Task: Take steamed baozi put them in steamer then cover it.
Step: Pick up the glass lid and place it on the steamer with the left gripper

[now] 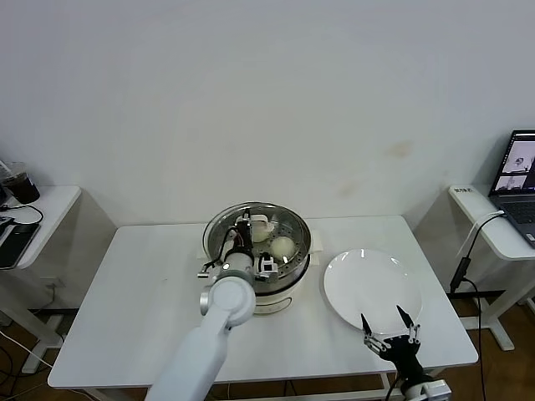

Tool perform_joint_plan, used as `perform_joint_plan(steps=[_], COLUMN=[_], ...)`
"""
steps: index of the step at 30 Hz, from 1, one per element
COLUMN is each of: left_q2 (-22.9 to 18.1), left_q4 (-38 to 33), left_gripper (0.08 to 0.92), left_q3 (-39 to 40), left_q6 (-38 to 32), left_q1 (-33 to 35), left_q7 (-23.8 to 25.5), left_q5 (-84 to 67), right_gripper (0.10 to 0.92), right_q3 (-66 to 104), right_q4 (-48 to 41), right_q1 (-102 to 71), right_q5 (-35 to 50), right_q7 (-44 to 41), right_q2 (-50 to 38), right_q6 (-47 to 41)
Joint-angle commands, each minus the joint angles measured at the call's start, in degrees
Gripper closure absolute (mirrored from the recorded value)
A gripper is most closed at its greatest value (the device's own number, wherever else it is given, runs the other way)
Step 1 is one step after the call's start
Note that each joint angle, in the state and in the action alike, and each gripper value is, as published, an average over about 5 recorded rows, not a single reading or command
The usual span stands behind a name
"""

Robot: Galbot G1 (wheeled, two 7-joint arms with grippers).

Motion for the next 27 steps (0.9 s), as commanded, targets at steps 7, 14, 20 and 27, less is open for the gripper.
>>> perform_joint_plan(steps=[7, 14, 20, 27], left_q2=[-2.5, -2.6, -2.8, -3.3], left_q4=[1.5, 0.5, 0.4, 0.6], left_gripper=[0.859, 0.859, 0.859, 0.859], left_q3=[0.4, 0.3, 0.0, -0.4], left_q6=[0.1, 0.1, 0.1, -0.2], left_q1=[-0.2, 0.9, 1.1, 1.6], left_q7=[1.0, 1.2, 1.2, 0.1], left_q5=[3.4, 3.4, 3.3, 3.6], right_gripper=[0.203, 0.203, 0.202, 0.203], right_q3=[-0.7, -1.0, -1.4, -1.8], right_q4=[-0.4, -0.4, -0.1, 0.0], right_q1=[0.0, 0.1, -0.1, -0.2], right_q5=[-0.3, -0.4, -0.6, -0.7], right_q7=[-0.2, -0.3, -0.4, -0.4], right_q2=[0.1, 0.1, 0.2, 0.3], right_q6=[0.1, 0.1, 0.1, 0.2])
